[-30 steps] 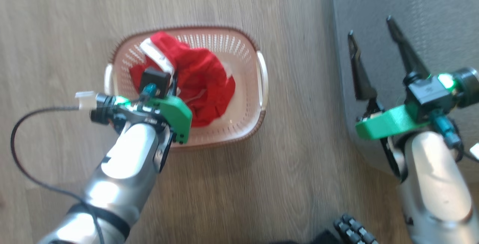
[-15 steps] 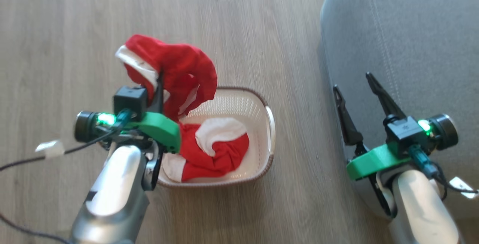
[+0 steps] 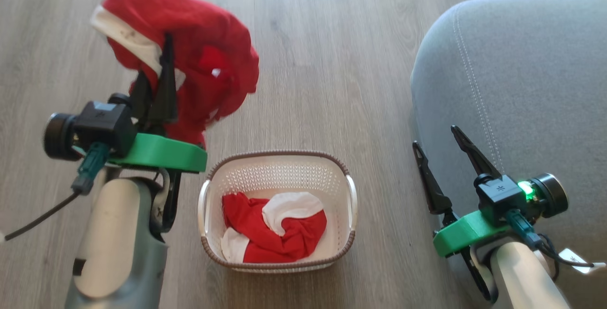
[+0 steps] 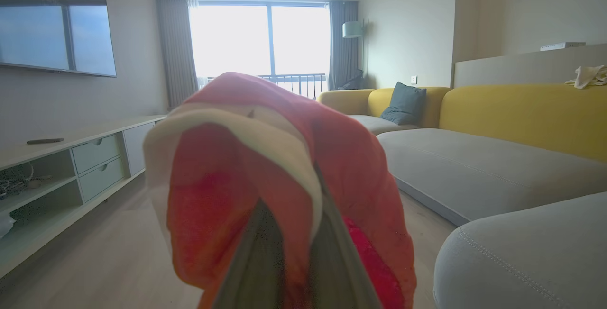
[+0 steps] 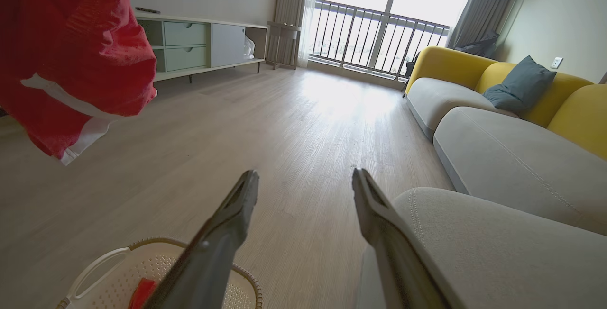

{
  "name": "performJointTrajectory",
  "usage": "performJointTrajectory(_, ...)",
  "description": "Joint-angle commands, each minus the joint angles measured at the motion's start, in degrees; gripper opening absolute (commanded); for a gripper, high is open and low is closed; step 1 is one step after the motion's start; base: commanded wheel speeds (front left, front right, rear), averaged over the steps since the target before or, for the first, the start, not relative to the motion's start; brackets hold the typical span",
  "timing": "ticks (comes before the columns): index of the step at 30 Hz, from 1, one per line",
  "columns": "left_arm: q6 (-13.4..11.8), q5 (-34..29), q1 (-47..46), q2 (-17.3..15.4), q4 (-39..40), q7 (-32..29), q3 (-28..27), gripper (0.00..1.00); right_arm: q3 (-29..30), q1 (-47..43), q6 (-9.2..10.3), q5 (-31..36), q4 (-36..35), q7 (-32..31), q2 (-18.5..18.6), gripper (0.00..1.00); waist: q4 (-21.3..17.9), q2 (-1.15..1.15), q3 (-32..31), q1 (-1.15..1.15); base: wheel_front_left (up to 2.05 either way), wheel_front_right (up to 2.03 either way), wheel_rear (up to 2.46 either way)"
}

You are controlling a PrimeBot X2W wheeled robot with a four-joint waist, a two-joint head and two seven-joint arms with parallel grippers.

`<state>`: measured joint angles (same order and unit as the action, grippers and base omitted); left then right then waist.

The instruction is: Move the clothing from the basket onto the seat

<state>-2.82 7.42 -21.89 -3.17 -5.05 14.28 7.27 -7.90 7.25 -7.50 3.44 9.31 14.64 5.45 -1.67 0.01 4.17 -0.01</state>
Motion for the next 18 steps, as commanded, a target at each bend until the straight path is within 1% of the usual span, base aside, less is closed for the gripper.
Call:
performJointTrajectory(1, 0.4, -0.6, -0.8, -0.4, 2.7, 0.7, -2.0, 0.0, -1.1, 0.2, 0.01, -0.5, -1.9, 0.4, 0.1, 1.0, 0.3, -0.01, -0.8, 0.01, 0.0, 0.0, 0.0)
performJointTrajectory(4, 1.8, -1.0, -0.1, -0.1, 5.2, 0.7, -1.7, 0.0, -0.8, -0.7, 0.01, -0.4, -2.3, 0.4, 0.2, 1.0, 0.6, -0.01, -1.4, 0.01, 0.0, 0.0, 0.0)
performJointTrajectory(8, 4.0, -0.9, 0.4, 0.2, 7.4, 0.7, 0.8, 0.0, -0.4, -1.3, 0.01, -0.2, -2.8, 0.4, 0.1, 1.0, 0.9, -0.01, -1.7, 0.01, 0.0, 0.0, 0.0)
performJointTrajectory(13, 6.5, -0.5, 2.2, 0.3, 7.4, 0.7, 6.6, 0.0, -0.3, -1.9, 0.01, -0.1, -3.4, 0.4, 0.1, 1.0, 1.1, -0.01, -2.1, 0.01, 0.0, 0.0, 0.0)
performJointTrajectory(18, 7.7, 0.1, 4.0, 0.3, 6.7, 0.7, 11.6, 0.0, 0.1, -2.1, 0.01, -0.1, -3.9, 0.4, 0.2, 1.0, 1.0, -0.01, -2.2, 0.01, 0.0, 0.0, 0.0)
